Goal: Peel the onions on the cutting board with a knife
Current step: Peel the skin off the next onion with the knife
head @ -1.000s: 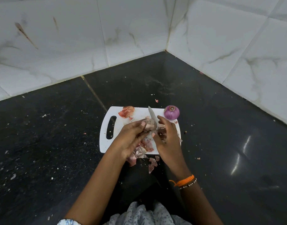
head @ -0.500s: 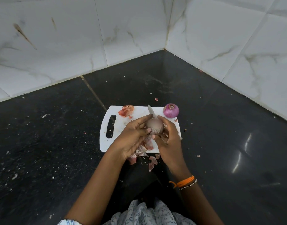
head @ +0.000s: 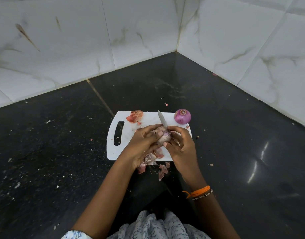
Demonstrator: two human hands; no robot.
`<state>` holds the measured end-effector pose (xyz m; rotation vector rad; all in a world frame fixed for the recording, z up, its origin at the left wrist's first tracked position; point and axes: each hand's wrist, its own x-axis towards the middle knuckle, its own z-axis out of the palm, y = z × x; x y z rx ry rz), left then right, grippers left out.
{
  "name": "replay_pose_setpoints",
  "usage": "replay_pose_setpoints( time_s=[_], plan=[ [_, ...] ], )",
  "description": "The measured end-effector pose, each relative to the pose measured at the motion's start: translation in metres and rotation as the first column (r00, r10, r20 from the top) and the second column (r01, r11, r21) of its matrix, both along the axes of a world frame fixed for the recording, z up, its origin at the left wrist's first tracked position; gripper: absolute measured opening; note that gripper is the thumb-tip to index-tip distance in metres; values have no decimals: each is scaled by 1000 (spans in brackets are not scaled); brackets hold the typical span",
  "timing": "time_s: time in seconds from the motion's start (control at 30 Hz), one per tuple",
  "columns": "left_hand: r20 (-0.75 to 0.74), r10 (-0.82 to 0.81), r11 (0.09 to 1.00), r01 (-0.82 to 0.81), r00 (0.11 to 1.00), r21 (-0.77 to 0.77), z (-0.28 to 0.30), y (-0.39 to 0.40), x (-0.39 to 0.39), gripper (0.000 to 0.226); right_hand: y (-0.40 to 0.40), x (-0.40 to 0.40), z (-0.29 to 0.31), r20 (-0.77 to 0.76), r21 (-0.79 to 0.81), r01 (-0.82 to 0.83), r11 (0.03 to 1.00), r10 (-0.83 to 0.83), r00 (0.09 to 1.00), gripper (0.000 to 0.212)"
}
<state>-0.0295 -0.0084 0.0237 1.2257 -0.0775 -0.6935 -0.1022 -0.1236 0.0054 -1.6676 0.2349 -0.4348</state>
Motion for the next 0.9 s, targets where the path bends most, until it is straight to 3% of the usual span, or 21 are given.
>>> replay_pose_setpoints(
  time_s=[0.23, 0.37, 0.47, 0.57, 0.9],
  plan=[
    [-46, 25, 998, -22, 999, 59, 0, -4, -1, 27, -2, 0, -3, -54, 28, -51, 998, 53, 997, 46],
    [-35, 7, 998, -4, 999, 67, 1, -3, -2, 32, 0, 1, -6, -43, 7, -2, 1000, 3, 999, 49],
    [181, -2, 975, -38, 983, 220, 0, -1, -1, 27, 1, 2, -6, -25, -7, 36, 999, -36, 999, 48],
    [412, 54, 912, -213, 910, 350, 1, 1, -1, 17, -1, 1, -6, -21, -34, 65, 997, -66, 998, 47],
    [728, 10, 862, -375, 686, 341, 2, -5, -10, 19, 2, 0, -3, -18, -81, 81, 993, -83, 996, 45]
  ],
)
